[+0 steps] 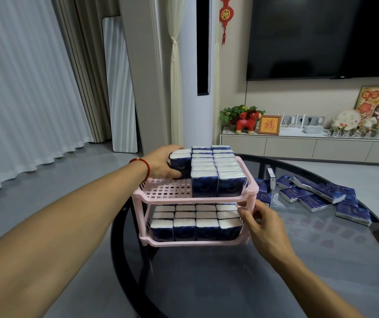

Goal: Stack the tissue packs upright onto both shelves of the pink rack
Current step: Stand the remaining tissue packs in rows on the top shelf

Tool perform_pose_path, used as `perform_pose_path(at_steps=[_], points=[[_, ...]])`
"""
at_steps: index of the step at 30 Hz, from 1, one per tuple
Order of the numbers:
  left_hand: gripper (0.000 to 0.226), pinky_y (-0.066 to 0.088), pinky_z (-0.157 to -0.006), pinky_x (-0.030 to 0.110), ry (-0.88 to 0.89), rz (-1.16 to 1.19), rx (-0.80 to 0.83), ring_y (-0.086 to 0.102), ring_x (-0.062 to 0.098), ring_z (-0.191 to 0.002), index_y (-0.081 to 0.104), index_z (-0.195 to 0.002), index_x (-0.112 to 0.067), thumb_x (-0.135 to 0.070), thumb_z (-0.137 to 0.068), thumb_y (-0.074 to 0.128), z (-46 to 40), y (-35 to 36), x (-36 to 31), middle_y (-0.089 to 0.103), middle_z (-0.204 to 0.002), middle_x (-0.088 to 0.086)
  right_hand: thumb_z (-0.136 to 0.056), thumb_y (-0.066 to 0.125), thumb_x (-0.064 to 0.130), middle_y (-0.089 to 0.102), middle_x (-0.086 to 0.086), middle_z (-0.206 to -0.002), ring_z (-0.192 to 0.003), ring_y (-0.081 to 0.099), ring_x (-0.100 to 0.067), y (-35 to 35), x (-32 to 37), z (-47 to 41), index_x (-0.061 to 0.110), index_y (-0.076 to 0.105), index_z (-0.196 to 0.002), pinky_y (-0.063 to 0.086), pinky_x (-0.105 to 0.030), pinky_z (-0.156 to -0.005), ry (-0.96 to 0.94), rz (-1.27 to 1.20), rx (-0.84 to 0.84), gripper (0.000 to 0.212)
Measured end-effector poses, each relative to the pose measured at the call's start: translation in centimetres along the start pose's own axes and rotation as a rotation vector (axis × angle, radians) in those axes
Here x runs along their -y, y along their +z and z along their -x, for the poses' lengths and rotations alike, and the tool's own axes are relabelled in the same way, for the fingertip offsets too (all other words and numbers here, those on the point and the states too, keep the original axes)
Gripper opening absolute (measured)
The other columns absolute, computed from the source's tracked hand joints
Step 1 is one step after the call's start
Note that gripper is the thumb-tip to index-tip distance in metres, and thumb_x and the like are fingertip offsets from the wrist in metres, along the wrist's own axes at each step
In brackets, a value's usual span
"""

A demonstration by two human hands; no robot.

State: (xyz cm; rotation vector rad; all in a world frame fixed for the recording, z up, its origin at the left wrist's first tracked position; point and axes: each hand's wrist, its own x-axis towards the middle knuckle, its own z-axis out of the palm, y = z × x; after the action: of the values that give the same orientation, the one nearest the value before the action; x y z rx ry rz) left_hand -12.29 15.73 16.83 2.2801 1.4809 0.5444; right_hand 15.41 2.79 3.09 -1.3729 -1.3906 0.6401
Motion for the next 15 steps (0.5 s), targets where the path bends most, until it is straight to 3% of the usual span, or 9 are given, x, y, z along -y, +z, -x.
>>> perform_pose_path(at_steps=[4, 6, 10, 15], points=[[0.066, 0.054, -0.099, 0.039, -0.019, 0.034, 0.007, 0.063, 0.02, -0.114, 0.054, -0.132, -0.028, -0.014, -0.077, 0.087, -0.38, 0.27, -0.1, 0.065, -0.123, -0.004, -0.098, 0.063, 0.029, 0.072, 0.013, -0.105, -0.098, 0.068, -0.008, -0.01, 0.06, 0.06, 0.031, 0.07, -0.109, 0.059, -0.033, -0.084, -0.006, 0.006, 0.003, 0.013], [0.071, 0.054, -0.095, 0.034, -0.028, 0.052, 0.025, 0.063, 0.021, -0.117, 0.051, -0.138, -0.025, -0.011, -0.078, 0.087, -0.52, 0.31, -0.04, 0.064, -0.127, -0.002, -0.098, 0.063, 0.027, 0.072, 0.015, -0.104, -0.097, 0.068, -0.007, -0.01, 0.2, 0.11, 0.032, 0.07, -0.108, 0.059, -0.03, -0.082, -0.012, -0.003, 0.007, 0.013], [0.106, 0.044, -0.095, 0.027, -0.065, 0.061, 0.066, 0.057, 0.021, -0.122, 0.02, -0.162, -0.023, -0.016, -0.08, 0.087, -0.17, 0.24, -0.21, 0.053, -0.145, 0.002, -0.099, 0.064, 0.027, 0.073, 0.015, -0.098, -0.091, 0.068, -0.004, -0.11, 0.35, 0.22, 0.031, 0.071, -0.105, 0.053, -0.019, -0.074, -0.019, 0.01, 0.002, 0.011], [0.118, 0.04, -0.101, 0.032, -0.099, 0.078, 0.042, 0.05, 0.029, -0.137, 0.002, -0.164, -0.025, -0.022, -0.081, 0.086, 0.45, 0.26, -0.63, 0.045, -0.156, 0.008, -0.099, 0.063, 0.027, 0.073, 0.013, -0.1, -0.094, 0.068, -0.006, -0.11, 0.4, 0.27, 0.028, 0.072, -0.109, 0.053, -0.018, -0.073, -0.006, 0.008, 0.008, 0.013]])
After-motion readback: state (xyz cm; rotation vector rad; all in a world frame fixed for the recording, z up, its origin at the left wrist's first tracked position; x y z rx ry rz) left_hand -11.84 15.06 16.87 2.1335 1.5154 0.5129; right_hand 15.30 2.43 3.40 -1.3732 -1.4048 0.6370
